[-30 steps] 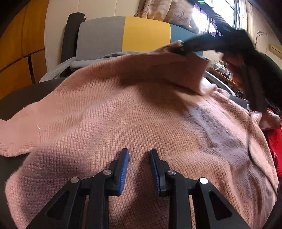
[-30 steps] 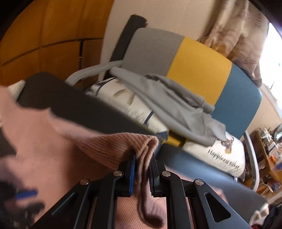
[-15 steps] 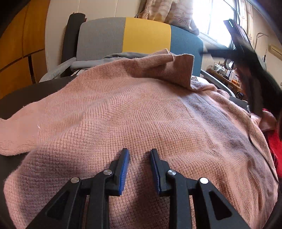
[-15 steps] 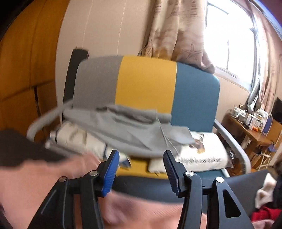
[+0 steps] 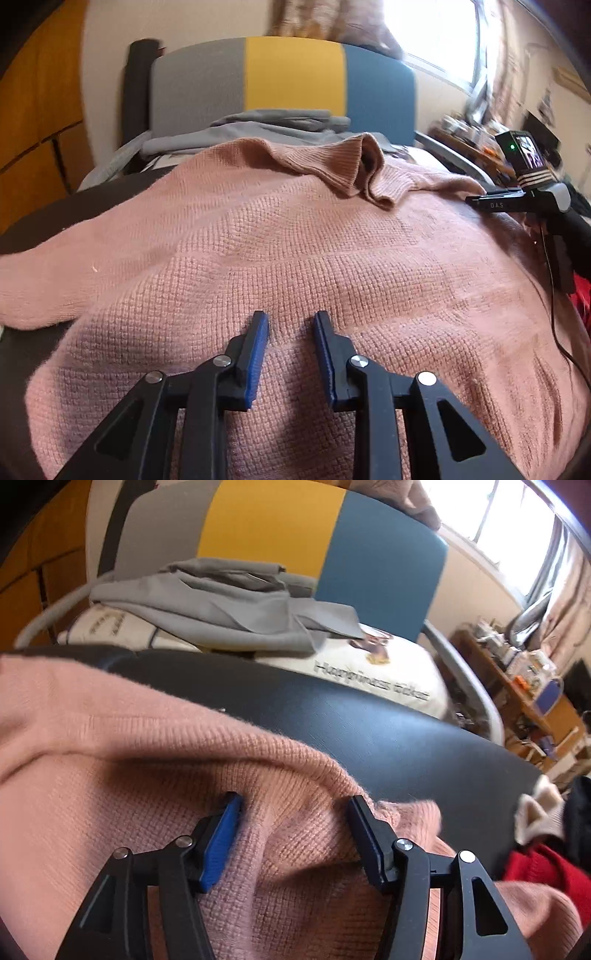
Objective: Fold clothes
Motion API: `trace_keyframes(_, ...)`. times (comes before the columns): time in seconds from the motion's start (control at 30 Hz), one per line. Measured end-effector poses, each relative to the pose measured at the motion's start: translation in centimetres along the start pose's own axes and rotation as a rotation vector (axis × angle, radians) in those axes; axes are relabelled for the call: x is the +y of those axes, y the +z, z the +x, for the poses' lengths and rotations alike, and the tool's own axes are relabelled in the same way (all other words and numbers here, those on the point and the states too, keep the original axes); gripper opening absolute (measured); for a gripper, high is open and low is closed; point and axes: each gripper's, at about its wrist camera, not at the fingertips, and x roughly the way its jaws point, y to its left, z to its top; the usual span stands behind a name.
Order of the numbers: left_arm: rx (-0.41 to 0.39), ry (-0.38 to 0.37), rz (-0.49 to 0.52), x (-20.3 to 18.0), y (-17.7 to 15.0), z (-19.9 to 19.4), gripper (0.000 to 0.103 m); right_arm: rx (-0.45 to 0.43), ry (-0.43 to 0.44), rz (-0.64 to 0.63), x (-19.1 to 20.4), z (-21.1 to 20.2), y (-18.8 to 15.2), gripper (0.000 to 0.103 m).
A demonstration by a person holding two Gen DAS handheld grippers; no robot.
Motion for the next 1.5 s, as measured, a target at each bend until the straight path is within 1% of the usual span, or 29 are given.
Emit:
trace_keyframes(0.07,0.002,-0.015,0.026,-0.5,0.2,0.2,0.025,0.003,-0.028,0.006,-0.9,-0.5,-1.0,0.059)
trace_keyframes(0.13,-0.001,-0.021,0.034,-0.6,0.2,0.2,0.025,0.005,-0.025,0.036,-1.9,-1.0,-1.5,0.061)
trace_keyframes(0.2,-0.005,-0.032,0.024,-0.3,0.2,0.2,0.025,-0.023,-0.025,0.068,-2.0,-2.7,-1.3,0.06)
trace_keyframes(0.23,-0.007,-0.039,0.017,-0.2,0.2,0.3,0.025,-0.059,0.033,0.083,-1.4,-4.0,-1.1,0.06)
trace_keyframes(0.3,-0.009,-0.039,0.017,-0.1,0.1,0.3,0.025,-0.151,0.212,0.114,0.1,-6.9,-0.8,0.059)
trace_keyframes(0.33,-0.01,-0.037,0.018,-0.2,0.1,0.3,0.025,-0.161,0.305,0.122,1.3,-7.7,-0.3,0.059)
trace_keyframes(0.4,-0.013,-0.027,0.026,-0.4,0.0,0.2,0.025,-0.105,0.465,0.13,3.9,-7.6,0.7,0.059)
trace_keyframes(0.47,-0.015,-0.023,0.028,-0.5,-0.1,0.1,0.025,-0.018,0.587,0.154,6.3,-6.1,1.8,0.059)
trace_keyframes(0.5,-0.016,-0.022,0.029,-0.5,0.0,0.2,0.025,0.023,0.619,0.174,7.2,-5.2,2.2,0.059)
trace_keyframes(0.57,-0.018,-0.023,0.028,-0.4,-0.1,0.2,0.025,0.085,0.646,0.228,8.3,-3.5,2.9,0.059)
trace_keyframes(0.6,-0.019,-0.024,0.026,-0.4,-0.1,0.2,0.025,0.099,0.65,0.265,8.4,-2.9,3.3,0.054)
trace_keyframes(0.63,-0.02,-0.025,0.026,-0.4,-0.1,0.2,0.025,0.102,0.657,0.283,8.5,-2.6,3.8,0.046)
trace_keyframes(0.67,-0.021,-0.025,0.025,-0.4,-0.1,0.3,0.025,0.097,0.664,0.284,8.5,-2.6,4.4,0.013)
trace_keyframes(0.7,-0.022,-0.026,0.024,-0.4,-0.1,0.3,0.025,0.091,0.67,0.283,8.3,-2.5,5.1,0.005)
trace_keyframes(0.8,-0.026,-0.027,0.021,-0.4,-0.1,0.3,0.025,0.06,0.686,0.288,7.8,-2.4,7.3,0.006)
trace_keyframes(0.93,-0.029,-0.025,0.021,-0.4,-0.2,0.4,0.025,-0.038,0.66,0.369,5.5,-2.5,11.6,0.006)
trace_keyframes(1.0,-0.03,-0.029,0.017,-0.3,-0.3,0.4,0.025,-0.058,0.604,0.41,4.5,-1.7,13.7,0.006)
trace_keyframes(1.03,-0.031,-0.03,0.015,-0.2,-0.3,0.5,0.025,-0.055,0.557,0.423,4.0,-0.9,14.3,0.007)
trace_keyframes(1.07,-0.031,-0.03,0.014,-0.2,-0.3,0.5,0.026,-0.049,0.5,0.437,3.3,0.1,14.7,0.011)
trace_keyframes(1.1,-0.032,-0.03,0.014,-0.1,-0.3,0.5,0.026,-0.031,0.45,0.44,2.8,1.3,15.2,0.013)
trace_keyframes(1.13,-0.033,-0.029,0.014,-0.1,-0.3,0.5,0.026,0.002,0.393,0.425,2.5,2.5,15.3,0.021)
trace_keyframes(1.17,-0.033,-0.03,0.013,-0.1,-0.3,0.6,0.026,0.017,0.337,0.401,2.2,2.9,15.1,0.041)
trace_keyframes(1.2,-0.033,-0.03,0.013,0.0,-0.3,0.6,0.026,0.019,0.286,0.376,2.0,2.9,14.8,0.045)
trace_keyframes(1.23,-0.033,-0.03,0.013,0.0,-0.2,0.6,0.026,-0.015,0.251,0.353,1.8,2.2,14.2,0.045)
trace_keyframes(1.3,-0.034,-0.028,0.014,0.0,-0.2,0.7,0.026,-0.119,0.204,0.307,1.6,-0.1,12.8,0.045)
trace_keyframes(1.37,-0.034,-0.025,0.016,-0.1,-0.2,0.7,0.026,-0.203,0.211,0.23,2.7,-2.9,11.1,0.045)
trace_keyframes(1.4,-0.034,-0.024,0.017,-0.1,-0.2,0.7,0.026,-0.228,0.224,0.181,3.6,-4.3,10.1,0.045)
trace_keyframes(1.5,-0.033,-0.021,0.019,-0.2,-0.2,0.7,0.026,-0.218,0.271,0.002,7.0,-7.4,6.4,0.045)
